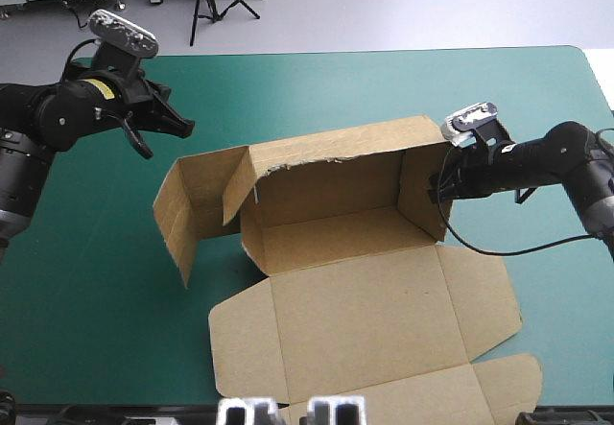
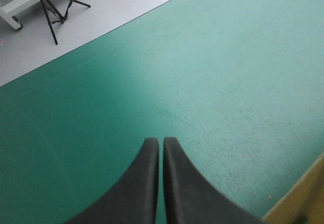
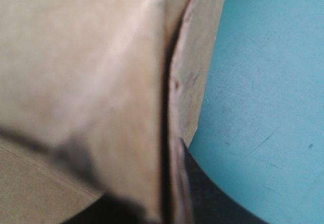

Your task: Fold the box

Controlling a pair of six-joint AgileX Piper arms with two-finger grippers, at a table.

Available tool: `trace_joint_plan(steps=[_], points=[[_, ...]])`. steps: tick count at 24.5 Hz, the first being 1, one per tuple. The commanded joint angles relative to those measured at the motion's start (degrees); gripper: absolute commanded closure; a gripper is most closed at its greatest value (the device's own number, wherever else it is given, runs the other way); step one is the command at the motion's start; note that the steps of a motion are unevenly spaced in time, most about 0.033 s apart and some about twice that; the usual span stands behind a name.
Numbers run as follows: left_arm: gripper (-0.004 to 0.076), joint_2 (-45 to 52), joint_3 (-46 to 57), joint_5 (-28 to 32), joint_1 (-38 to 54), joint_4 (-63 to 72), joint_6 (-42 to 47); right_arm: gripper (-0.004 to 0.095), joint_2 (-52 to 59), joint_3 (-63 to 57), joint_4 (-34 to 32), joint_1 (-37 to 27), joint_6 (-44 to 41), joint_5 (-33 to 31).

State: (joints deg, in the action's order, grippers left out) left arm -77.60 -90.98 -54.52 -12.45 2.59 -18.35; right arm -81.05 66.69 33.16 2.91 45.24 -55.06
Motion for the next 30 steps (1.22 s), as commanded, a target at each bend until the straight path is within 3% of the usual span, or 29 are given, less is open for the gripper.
trace_joint_plan(steps=[1,7,13,18,22,25,26,27,28,29,30], points=[[0.0710,1.74,-1.98,2.98,1.96,2.17,-0.34,0.0926,1.40,2.44,-2.41,-0.49,-2.95,-7.65],[0.0712,1.46,-1.98,2.98,1.96,2.01,-0.34,0.0925,-5.61,14.83,-11.39,0.02,-10.34,-16.45],[0.0715,1.46,-1.77,2.98,1.96,2.01,-0.34,0.0926,-13.88,23.50,-20.04,4.22,-16.83,-16.85],[0.0715,1.46,-1.77,2.04,1.96,2.01,-0.34,0.0926,-23.11,29.66,-21.10,6.40,-20.69,-16.85],[0.0715,1.46,-1.13,1.24,1.96,2.01,-0.34,0.0895,-26.83,33.26,-19.24,6.51,-18.64,-16.85],[0.0715,1.46,0.30,1.38,1.96,2.01,-0.34,0.0726,-27.31,35.25,-17.07,6.51,-15.60,-16.85],[0.0715,1.46,1.57,1.75,1.96,2.01,-0.34,0.0538,-27.21,36.99,-16.24,6.51,-15.04,-16.85],[0.0715,1.46,1.97,1.75,1.96,2.01,-0.34,0.0453,-27.20,38.04,-16.24,6.51,-15.38,-16.85],[0.0715,1.46,2.77,1.75,1.96,2.01,-0.34,0.0261,-26.83,40.51,-16.47,6.51,-19.02,-16.85],[0.0715,1.46,3.14,1.75,1.96,1.90,-0.34,0.0158,-26.37,42.47,-16.92,6.51,-22.12,-16.85],[0.0715,1.46,3.14,1.41,1.96,1.77,-0.34,0.0133,-25.81,43.64,-16.92,6.51,-22.90,-16.85]])
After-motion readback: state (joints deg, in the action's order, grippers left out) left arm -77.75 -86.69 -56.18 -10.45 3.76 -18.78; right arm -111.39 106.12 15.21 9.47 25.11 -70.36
